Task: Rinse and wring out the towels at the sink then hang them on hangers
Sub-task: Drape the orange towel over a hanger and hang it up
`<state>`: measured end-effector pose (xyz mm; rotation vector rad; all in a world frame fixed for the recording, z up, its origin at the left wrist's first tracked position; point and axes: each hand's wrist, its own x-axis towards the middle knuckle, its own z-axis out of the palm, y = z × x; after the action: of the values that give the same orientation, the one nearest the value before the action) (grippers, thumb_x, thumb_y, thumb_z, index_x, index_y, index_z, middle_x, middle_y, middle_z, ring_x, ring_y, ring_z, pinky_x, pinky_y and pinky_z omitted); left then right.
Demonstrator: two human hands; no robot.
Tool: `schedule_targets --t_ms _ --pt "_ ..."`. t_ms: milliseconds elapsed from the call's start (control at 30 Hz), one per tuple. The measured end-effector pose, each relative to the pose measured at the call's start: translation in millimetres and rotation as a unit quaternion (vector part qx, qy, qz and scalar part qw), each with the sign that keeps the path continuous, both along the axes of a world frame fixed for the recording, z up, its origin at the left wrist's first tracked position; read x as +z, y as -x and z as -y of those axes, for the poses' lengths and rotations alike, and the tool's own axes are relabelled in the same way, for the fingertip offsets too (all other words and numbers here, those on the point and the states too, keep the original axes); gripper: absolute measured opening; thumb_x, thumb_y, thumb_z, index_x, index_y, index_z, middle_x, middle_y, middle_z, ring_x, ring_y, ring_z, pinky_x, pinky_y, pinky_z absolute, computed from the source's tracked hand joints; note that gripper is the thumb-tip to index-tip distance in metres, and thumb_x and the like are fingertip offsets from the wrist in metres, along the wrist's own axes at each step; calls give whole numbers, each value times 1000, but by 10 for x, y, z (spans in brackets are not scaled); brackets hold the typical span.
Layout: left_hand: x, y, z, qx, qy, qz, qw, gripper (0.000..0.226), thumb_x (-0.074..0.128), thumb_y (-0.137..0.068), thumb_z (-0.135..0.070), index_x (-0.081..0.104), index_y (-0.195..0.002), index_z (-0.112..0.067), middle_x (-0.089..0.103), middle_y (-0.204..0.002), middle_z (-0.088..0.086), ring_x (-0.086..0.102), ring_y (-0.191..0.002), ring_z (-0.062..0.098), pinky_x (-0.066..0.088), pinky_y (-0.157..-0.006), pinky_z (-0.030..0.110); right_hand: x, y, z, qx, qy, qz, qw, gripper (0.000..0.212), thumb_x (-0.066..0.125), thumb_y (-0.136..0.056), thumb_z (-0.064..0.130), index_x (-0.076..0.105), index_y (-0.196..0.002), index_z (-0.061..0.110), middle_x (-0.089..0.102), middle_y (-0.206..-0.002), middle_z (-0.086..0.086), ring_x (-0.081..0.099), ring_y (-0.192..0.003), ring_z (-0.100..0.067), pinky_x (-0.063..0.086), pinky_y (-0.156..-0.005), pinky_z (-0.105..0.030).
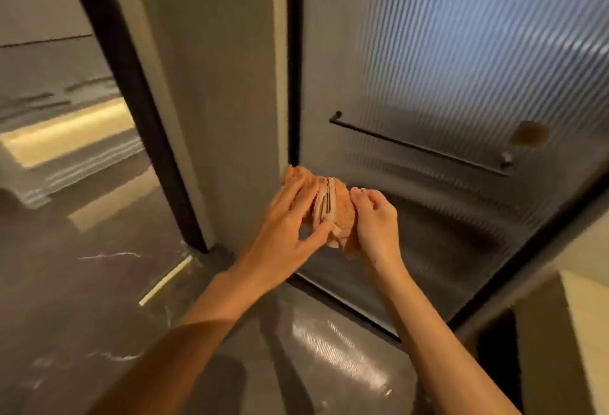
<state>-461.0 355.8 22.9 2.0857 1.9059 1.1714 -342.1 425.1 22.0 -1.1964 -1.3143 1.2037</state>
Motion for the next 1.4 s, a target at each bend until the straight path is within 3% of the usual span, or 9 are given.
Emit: schedule_targets --t_ms 233,333,467,600,700,900,1133,1233,1400 --pt "-105 2034 841 321 -26 -32 946 43 57 -89 -15 52 -131 -9 52 -133 17 52 -119 33 41 -102 38 -25 2501 448 234 -8 -24 972 22 49 -95 19 55 -75 16 55 -68 3 51 -65 -10 41 -61 -24" --pt "-41 2851 1150 431 -31 59 900 31 53 -92 -20 60 -119 -6 56 -123 13 55 -108 25 46 -91 24 -58 3538 682 307 8 -27 951 16 48 -96 20 56 -83 14 56 -73 3 54 -70 -11 43 -58 -15" --pt "44 4023 1493 487 -86 137 858 20 46 -96 -16 59 -106 -4 55 -103 5 51 -82 6 37 -66 -1 -89 4833 1001 402 41 -16 915 12 44 -98 27 52 -96 18 55 -84 7 56 -81 -10 46 -74 -23" --pt "65 5014 1558 491 -120 261 823 16 43 -98 -16 54 -87 -20 54 -77 -7 52 -68 2 41 -61 1 -123 5892 1079 492 64 20 868 13 38 -100 28 48 -95 22 54 -87 6 54 -80 -8 45 -77 -22" --pt "-14 5712 1525 515 -137 327 780 14 44 -97 -16 57 -95 -11 55 -78 -8 54 -71 4 44 -64 10 -37 6626 985 595 103 42 796 25 36 -100 23 54 -105 7 52 -96 -5 51 -74 -6 45 -55 -6" --pt "-134 7360 1159 530 -154 380 742 15 44 -97 -15 58 -98 -10 56 -82 -4 55 -77 7 47 -66 14 -143 8308 596 618 -103 161 762 47 64 -80 45 39 -112 22 59 -115 -11 64 -97 -26 55 -80 -31" --pt "7 9315 476 554 -168 364 730 15 42 -98 -15 56 -95 -13 55 -81 -4 54 -77 7 47 -66 17 70 10308 -214 567 -310 193 738 31 51 -95 27 65 -101 0 64 -91 -9 58 -81 -20 43 -68 -18" --pt "22 10168 341 611 -156 330 703 18 40 -97 -13 58 -94 -11 56 -84 1 53 -80 15 46 -67 23 18 11144 -530 536 -283 202 769 27 48 -95 19 65 -90 -2 59 -79 -11 54 -74 -18 41 -62 -20" --pt "53 11598 216 709 -125 248 649 17 34 -97 -9 51 -95 -10 49 -89 6 44 -75 16 30 -51 20 -2 12430 -1193 478 92 28 873 26 40 -98 8 59 -79 3 61 -74 -14 59 -67 -21 48 -63 -29"
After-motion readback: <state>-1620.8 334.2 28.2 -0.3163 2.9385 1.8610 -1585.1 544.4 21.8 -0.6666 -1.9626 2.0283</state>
